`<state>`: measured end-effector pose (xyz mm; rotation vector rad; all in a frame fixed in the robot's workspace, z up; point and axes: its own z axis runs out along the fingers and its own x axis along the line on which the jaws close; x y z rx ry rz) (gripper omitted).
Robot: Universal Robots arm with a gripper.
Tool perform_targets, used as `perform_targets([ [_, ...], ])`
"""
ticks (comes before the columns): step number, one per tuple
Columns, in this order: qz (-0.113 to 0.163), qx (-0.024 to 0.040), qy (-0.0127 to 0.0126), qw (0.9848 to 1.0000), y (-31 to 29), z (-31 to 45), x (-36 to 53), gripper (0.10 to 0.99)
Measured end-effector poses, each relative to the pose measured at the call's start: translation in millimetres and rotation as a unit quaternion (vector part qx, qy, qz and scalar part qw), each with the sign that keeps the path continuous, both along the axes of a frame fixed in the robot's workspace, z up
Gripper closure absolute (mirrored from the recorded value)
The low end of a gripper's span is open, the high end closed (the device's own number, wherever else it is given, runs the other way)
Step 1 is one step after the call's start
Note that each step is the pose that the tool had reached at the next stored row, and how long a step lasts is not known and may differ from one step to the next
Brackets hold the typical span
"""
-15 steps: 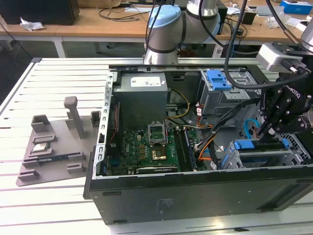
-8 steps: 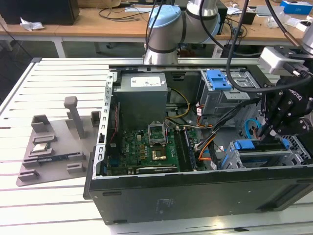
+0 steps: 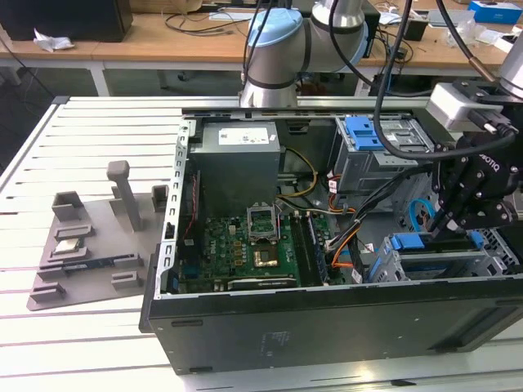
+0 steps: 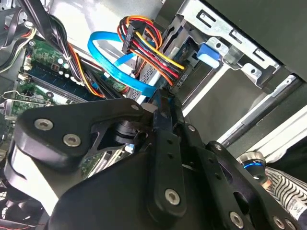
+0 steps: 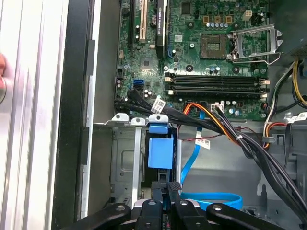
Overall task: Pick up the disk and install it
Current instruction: 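Insert the second disk wire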
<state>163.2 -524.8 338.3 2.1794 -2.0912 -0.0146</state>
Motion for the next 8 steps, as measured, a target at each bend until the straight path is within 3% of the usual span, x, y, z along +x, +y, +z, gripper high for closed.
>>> perform_targets([
  [3, 0.0, 0.0001, 0.0, 1.0, 0.0, 0.3, -0.2, 0.914],
  [4, 0.0, 0.0003, 0.0, 1.0, 0.0, 4.2, -0.1, 0.851],
  [6, 0.0, 0.0001, 0.0, 1.0, 0.5, 16.5, -0.1, 0.851],
  [7, 0.0, 0.0001, 0.0, 1.0, 1.0, 23.4, -0.1, 0.863],
  [8, 0.0, 0.0012, 0.0001, 1.0, 1.0, 23.4, 0.1, 0.929],
])
